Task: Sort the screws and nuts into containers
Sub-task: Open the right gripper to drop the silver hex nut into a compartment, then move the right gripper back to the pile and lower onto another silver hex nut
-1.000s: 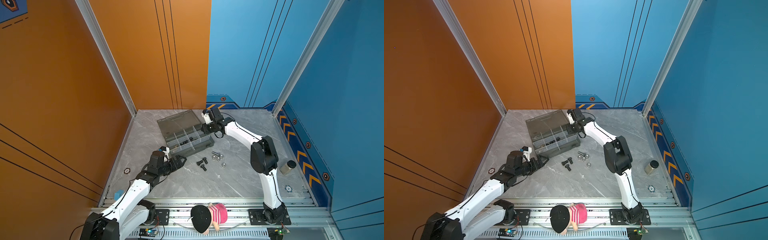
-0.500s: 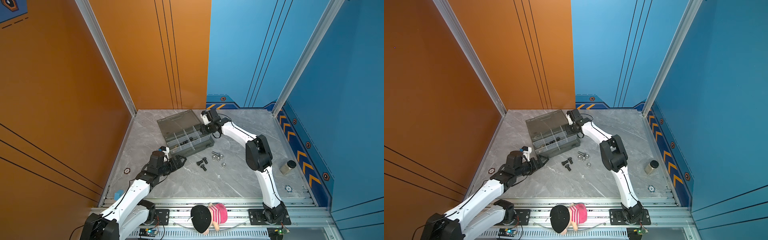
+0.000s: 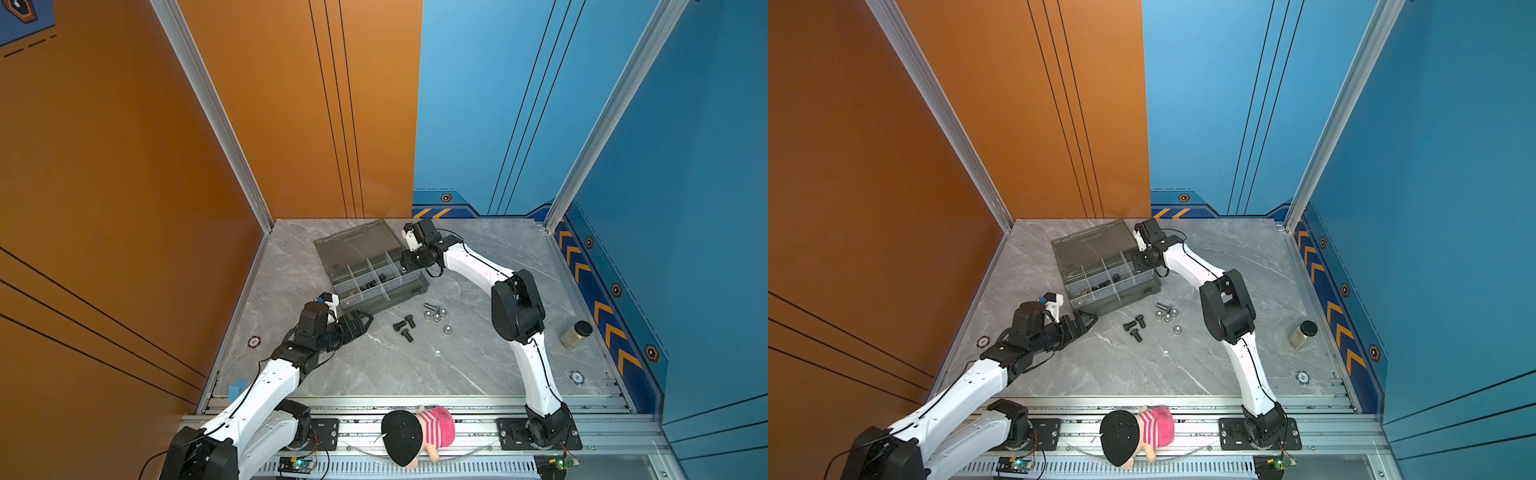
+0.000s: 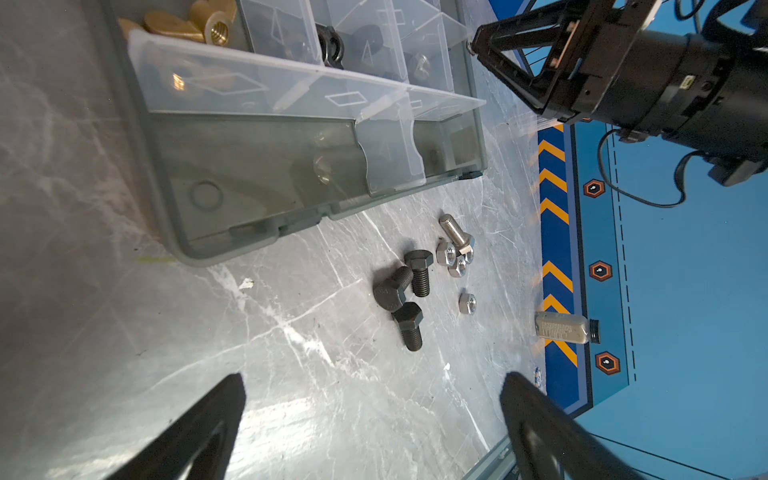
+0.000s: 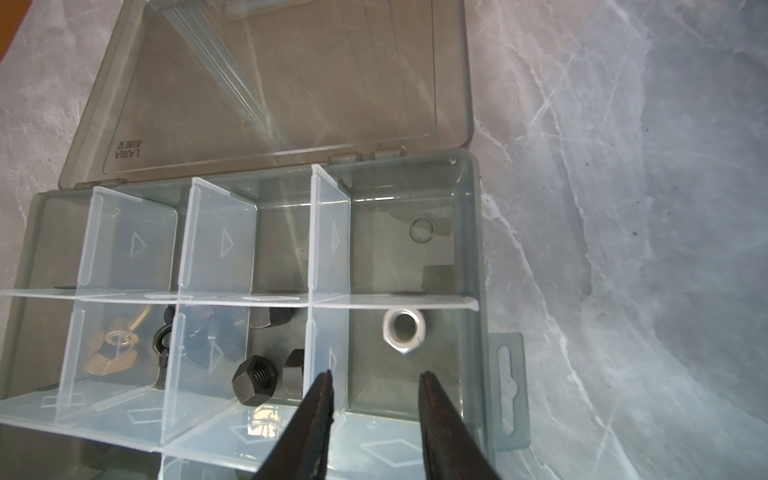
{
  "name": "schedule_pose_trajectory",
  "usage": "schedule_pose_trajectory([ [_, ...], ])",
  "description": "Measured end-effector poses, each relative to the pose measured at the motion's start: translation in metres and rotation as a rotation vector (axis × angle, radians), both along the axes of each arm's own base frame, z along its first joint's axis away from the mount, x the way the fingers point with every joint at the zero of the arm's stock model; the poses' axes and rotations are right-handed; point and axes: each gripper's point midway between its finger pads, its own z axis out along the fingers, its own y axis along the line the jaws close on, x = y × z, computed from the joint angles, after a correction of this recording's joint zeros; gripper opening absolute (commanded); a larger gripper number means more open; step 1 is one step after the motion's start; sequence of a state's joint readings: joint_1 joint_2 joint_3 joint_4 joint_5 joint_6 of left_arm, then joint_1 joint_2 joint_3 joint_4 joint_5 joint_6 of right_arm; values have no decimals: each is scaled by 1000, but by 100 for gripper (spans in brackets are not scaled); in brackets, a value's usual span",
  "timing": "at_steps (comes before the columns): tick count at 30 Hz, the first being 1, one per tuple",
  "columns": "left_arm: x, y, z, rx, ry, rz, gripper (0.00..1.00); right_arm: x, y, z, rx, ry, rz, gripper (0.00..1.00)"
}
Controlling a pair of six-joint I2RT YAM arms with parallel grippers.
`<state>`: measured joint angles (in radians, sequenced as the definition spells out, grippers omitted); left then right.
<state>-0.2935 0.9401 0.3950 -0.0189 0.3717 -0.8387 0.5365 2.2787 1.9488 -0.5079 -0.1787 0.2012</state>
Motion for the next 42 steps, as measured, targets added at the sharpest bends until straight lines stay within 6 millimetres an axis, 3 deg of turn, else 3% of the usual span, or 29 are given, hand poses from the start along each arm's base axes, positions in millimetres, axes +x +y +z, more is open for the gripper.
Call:
schedule_pose_trajectory([
  [6, 0, 0, 1, -1, -4, 0, 98, -31, -19, 12, -21, 30, 3, 41],
  [13, 0, 0, 2, -2, -6, 0, 98, -88, -58, 27, -63, 58, -14, 43],
  [21, 1, -1, -1, -3, 1, -3, 98, -167, -111, -13, -167, 186, -50, 44],
  [25, 1, -2, -6, 1, 19, -7, 98, -197, -127, -26, -191, 231, -70, 46],
  [32, 6, -7, -3, -2, 19, -18, 98, -212, -131, -31, -187, 253, -90, 47],
  [42, 6, -11, -4, -4, 22, -33, 98, -210, -125, -47, -192, 271, -92, 47],
])
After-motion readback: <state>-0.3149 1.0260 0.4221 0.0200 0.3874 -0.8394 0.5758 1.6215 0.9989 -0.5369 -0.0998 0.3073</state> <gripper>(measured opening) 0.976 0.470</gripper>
